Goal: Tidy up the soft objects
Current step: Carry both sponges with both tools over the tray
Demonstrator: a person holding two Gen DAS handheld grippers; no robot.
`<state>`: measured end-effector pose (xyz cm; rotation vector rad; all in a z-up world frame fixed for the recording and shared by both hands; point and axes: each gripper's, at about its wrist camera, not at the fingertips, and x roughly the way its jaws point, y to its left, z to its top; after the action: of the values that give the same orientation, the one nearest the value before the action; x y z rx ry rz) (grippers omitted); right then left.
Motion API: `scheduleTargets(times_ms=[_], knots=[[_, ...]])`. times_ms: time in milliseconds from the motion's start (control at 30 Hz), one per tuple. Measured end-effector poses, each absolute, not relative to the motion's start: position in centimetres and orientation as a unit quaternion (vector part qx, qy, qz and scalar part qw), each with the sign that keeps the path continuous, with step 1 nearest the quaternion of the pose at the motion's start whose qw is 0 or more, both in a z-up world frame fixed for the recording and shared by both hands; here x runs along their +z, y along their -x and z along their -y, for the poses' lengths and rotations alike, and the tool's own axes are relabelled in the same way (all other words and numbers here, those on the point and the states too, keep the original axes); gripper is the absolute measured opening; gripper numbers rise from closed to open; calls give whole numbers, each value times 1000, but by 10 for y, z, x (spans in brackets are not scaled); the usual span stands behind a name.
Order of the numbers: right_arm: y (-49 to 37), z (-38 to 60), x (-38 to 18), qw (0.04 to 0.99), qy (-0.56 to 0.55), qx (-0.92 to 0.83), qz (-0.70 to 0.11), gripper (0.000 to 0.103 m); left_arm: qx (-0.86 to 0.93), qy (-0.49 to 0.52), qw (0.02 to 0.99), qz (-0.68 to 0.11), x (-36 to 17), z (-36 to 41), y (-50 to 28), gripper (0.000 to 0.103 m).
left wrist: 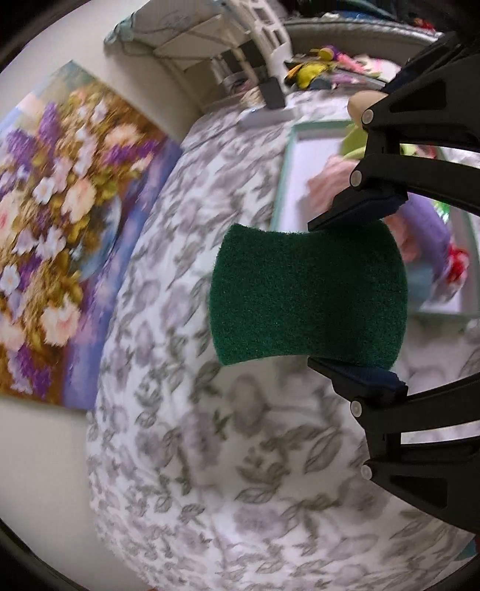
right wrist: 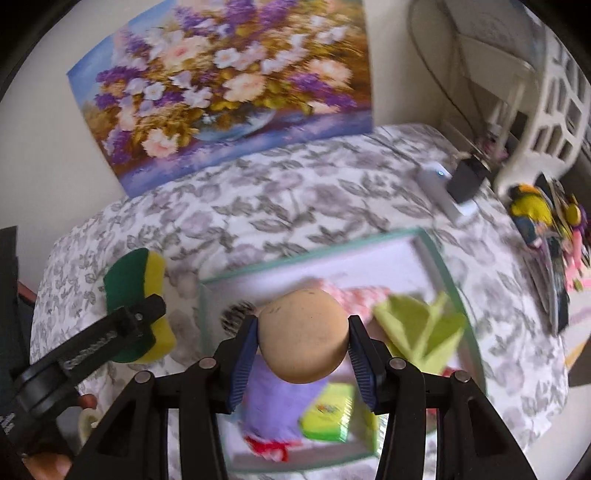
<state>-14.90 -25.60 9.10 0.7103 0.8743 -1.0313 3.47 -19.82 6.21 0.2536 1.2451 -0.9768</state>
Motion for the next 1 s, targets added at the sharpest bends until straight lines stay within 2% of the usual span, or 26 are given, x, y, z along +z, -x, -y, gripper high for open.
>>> scheduleTargets(times_ms=[367,800,933,967,1000], knots=[[201,250,42,681,-365,-463,-435,51,-449,-100,621,-634,13,190,7,66],[219,261,24,666,-387,-462,-440,52,-446,-112,599,-656,-6,199,33,67],[221,260,27,668,-394,-460,-432,54,-440,-115,610,-649,2,196,29,73],[221,260,29,670,-394,-460,-429,55,-439,-115,611,-648,4,195,28,79],[221,260,30,671,-394,-459,-428,57,-440,-114,610,-649,5,193,28,81]])
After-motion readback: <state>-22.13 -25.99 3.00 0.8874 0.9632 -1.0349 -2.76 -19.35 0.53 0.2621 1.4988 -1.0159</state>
